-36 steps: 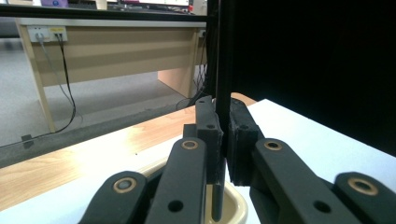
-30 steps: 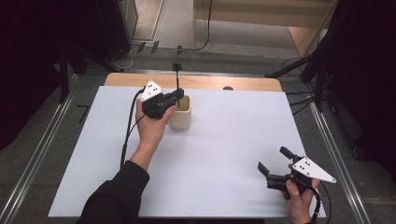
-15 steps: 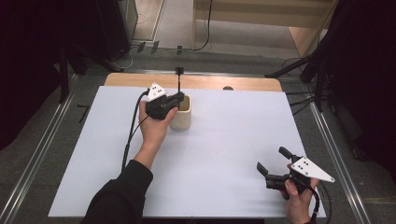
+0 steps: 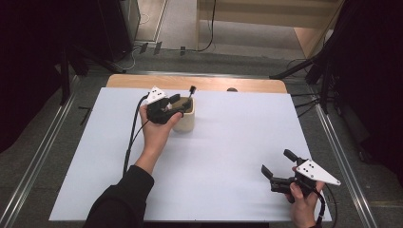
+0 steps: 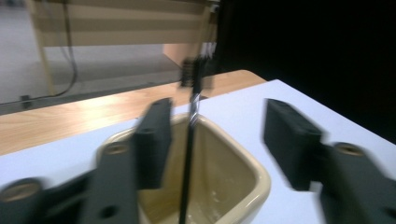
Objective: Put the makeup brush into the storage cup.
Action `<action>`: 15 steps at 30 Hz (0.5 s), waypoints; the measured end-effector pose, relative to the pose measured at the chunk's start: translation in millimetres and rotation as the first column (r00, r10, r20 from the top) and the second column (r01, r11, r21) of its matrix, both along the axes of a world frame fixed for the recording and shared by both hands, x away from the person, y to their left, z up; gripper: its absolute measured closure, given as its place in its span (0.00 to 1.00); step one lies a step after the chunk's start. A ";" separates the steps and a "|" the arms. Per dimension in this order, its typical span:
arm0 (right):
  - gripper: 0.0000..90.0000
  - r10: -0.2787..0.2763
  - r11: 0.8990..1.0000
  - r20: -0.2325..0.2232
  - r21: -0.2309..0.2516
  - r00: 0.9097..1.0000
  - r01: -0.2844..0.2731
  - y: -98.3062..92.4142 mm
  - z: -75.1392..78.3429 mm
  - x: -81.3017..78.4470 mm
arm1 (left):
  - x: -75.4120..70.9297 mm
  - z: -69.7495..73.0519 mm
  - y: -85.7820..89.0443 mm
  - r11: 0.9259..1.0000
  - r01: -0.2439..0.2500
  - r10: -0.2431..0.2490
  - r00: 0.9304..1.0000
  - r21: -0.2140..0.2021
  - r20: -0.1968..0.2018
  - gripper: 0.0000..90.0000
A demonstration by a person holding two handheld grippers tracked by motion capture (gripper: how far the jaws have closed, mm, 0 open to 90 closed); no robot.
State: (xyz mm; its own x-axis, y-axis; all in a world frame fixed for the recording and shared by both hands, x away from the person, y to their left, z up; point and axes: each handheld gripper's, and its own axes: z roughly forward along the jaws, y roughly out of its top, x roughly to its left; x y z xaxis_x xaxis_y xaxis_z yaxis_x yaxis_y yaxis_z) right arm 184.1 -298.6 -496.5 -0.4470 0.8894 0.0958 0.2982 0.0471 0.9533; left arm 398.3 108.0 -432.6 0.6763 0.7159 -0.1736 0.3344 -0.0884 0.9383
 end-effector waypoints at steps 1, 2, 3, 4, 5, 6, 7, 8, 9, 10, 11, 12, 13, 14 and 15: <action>0.00 0.000 1.000 0.000 0.000 1.000 0.000 -0.1 0.0 0.0 | -1.2 1.1 1.1 1.000 -0.001 0.001 1.000 0.008 0.004 0.28; 0.00 0.000 1.000 0.001 0.000 1.000 0.000 -0.1 0.0 -0.1 | -2.7 2.4 2.0 1.000 -0.002 0.002 1.000 0.014 0.004 0.20; 0.00 0.000 1.000 0.001 -0.001 1.000 0.000 -0.1 0.0 -0.2 | -4.3 3.5 3.5 1.000 0.008 -0.008 1.000 0.014 0.008 0.12; 0.00 -0.001 1.000 0.001 -0.001 1.000 0.001 -0.2 0.1 -0.2 | -6.0 4.6 5.2 1.000 0.019 -0.019 1.000 0.018 0.009 0.08; 0.00 -0.002 1.000 0.001 0.000 1.000 0.002 -0.4 0.1 -0.2 | -7.5 5.6 6.8 0.999 0.027 -0.027 1.000 0.020 0.007 0.03; 0.00 -0.003 1.000 0.001 0.001 1.000 0.003 -0.6 0.0 0.0 | -9.5 6.5 8.9 0.999 0.038 -0.038 0.999 0.017 0.006 0.00; 0.00 -0.004 1.000 0.001 0.002 1.000 0.004 -0.7 0.0 0.1 | -11.6 7.4 10.9 0.999 0.042 -0.042 0.999 0.010 0.007 0.00; 0.00 -0.004 1.000 0.001 0.002 1.000 0.004 -0.8 -0.1 0.2 | -13.8 8.3 12.7 0.999 0.042 -0.042 0.999 0.010 0.010 0.00; 0.00 -0.005 1.000 0.001 0.003 1.000 0.005 -0.8 -0.1 0.2 | -15.6 8.9 14.2 0.999 0.041 -0.041 0.999 0.011 0.008 0.00; 0.00 -0.005 1.000 0.001 0.003 1.000 0.005 -0.8 0.0 0.1 | -17.2 9.2 16.0 0.999 0.046 -0.046 0.999 0.007 0.005 0.00; 0.00 -0.006 1.000 0.000 0.003 1.000 0.006 -0.8 0.1 0.0 | -19.1 9.3 17.9 0.999 0.045 -0.045 0.999 0.010 0.006 0.00; 0.00 -0.007 1.000 0.001 0.004 1.000 0.007 -0.8 0.3 -0.1 | -20.9 9.2 20.0 0.999 0.041 -0.042 0.999 0.015 0.012 0.00; 0.00 -0.007 1.000 0.002 0.004 1.000 0.007 -1.0 0.4 -0.2 | -22.5 8.5 22.6 0.999 0.048 -0.049 0.999 0.009 0.008 0.00; 0.00 -0.008 1.000 0.001 0.005 1.000 0.008 -1.2 0.5 -0.4 | -24.0 7.7 25.2 0.999 0.052 -0.052 0.999 0.010 0.004 0.00; 0.00 -0.009 1.000 0.000 0.007 1.000 0.009 -1.4 0.5 -0.5 | -26.0 6.8 27.5 0.999 0.046 -0.046 0.999 0.013 0.007 0.00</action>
